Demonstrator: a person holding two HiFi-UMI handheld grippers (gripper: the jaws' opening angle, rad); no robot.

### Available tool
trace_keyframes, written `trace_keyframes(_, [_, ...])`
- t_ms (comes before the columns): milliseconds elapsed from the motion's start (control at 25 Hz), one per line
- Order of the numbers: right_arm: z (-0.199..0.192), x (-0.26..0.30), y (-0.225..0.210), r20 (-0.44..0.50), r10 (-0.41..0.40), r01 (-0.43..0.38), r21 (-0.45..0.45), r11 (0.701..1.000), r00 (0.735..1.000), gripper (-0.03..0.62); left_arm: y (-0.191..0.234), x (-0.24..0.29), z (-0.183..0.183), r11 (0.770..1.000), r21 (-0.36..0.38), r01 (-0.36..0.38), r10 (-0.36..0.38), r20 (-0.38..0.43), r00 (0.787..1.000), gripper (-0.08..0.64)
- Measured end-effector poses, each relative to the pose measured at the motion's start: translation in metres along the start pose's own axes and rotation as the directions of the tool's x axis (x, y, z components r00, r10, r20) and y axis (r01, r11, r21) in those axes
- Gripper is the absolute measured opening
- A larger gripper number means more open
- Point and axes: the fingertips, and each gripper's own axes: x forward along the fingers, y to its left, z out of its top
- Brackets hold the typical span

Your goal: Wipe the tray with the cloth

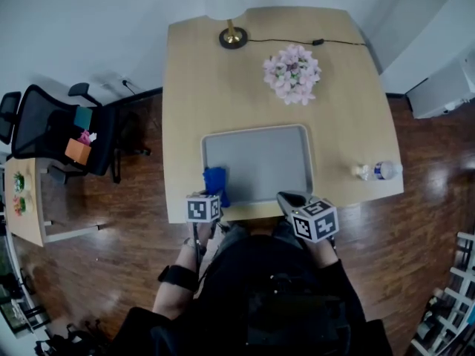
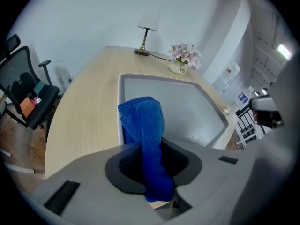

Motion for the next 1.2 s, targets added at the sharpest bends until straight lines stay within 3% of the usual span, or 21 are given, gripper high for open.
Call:
trace_keyframes(400, [-0.006, -0.015, -0.014, 0.018, -0.01, 0.009, 0.021, 1.0, 1.0, -0.002, -0.036, 0.01, 0.003, 0.999, 0.039, 0.022, -0.021, -0.028, 0.999, 0.094])
trace_keyframes(680, [-0.019, -0.035, -0.039, 0.025, -0.03, 0.029, 0.046, 0.999, 0.999, -0.002, -0.105, 0.036, 0.016, 0.988, 0.128, 0.085, -0.079, -0.054, 0.995, 0.094])
trace_keyframes(1200, [-0.051, -0.083, -0.102, 0.025, -0.078, 0.074, 0.115, 0.991, 0.997, -0.002, -0.23, 0.078, 0.034, 0.96, 0.214, 0.18, -0.164, -0.092, 0.982, 0.094])
